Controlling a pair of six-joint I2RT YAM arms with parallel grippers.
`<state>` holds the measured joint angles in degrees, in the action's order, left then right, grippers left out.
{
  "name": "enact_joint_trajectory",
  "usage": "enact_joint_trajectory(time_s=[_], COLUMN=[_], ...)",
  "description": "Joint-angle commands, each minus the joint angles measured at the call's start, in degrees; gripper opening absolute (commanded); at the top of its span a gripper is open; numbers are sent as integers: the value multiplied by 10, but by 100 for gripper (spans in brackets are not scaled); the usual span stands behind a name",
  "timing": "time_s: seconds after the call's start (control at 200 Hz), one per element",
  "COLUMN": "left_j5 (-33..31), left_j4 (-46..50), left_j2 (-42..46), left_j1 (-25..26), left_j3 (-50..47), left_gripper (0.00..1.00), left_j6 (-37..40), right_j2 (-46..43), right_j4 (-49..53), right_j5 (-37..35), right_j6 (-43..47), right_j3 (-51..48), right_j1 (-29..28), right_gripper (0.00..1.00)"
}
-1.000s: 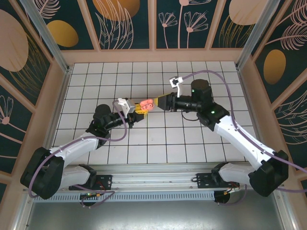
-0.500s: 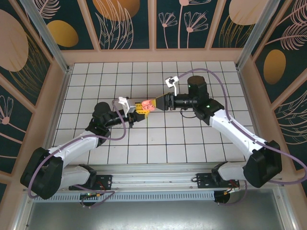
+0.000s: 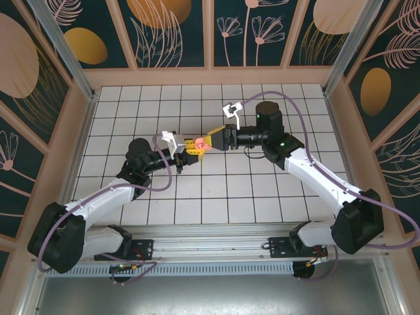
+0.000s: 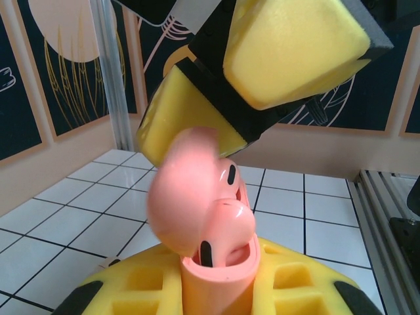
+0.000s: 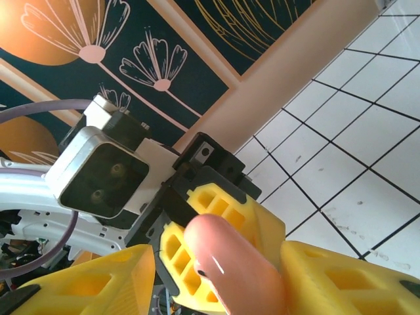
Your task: Insert wireless bluetooth earbuds into charging case
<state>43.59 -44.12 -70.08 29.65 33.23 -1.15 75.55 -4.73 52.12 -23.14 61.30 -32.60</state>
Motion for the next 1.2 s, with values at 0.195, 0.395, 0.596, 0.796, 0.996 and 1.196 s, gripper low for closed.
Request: enact_joint_trajectory(time_s=[0.195,0.395,0.596,0.796,0.996,1.196], left_j5=[-50,-83,-142,-133,-106,-96], left_j4=[53,111,201,300,356,437], left_j2=[6,-36,-120,-229,-333,-411], left_j1=[3,3,6,6,5,4], left_j3=[14,54,118,194,278,367], left_gripper=[15,14,12,13,14,14], left_j6=[-11,-126,-324,-427,-422,-409], right_j2=[-80,-117,-149,-138,-121,-128], right_j4=[-9,89,94,103,94,98], right_j5=[-65,-306,-371,-371,-352,-347], right_j6=[-16,-126,-186,-184,-187,-193], right_j3=[-36,-97,-162,-166,-169,-178], right_j1=[9,90,114,114,114,109], right_gripper=[51,47,47,47,46,46])
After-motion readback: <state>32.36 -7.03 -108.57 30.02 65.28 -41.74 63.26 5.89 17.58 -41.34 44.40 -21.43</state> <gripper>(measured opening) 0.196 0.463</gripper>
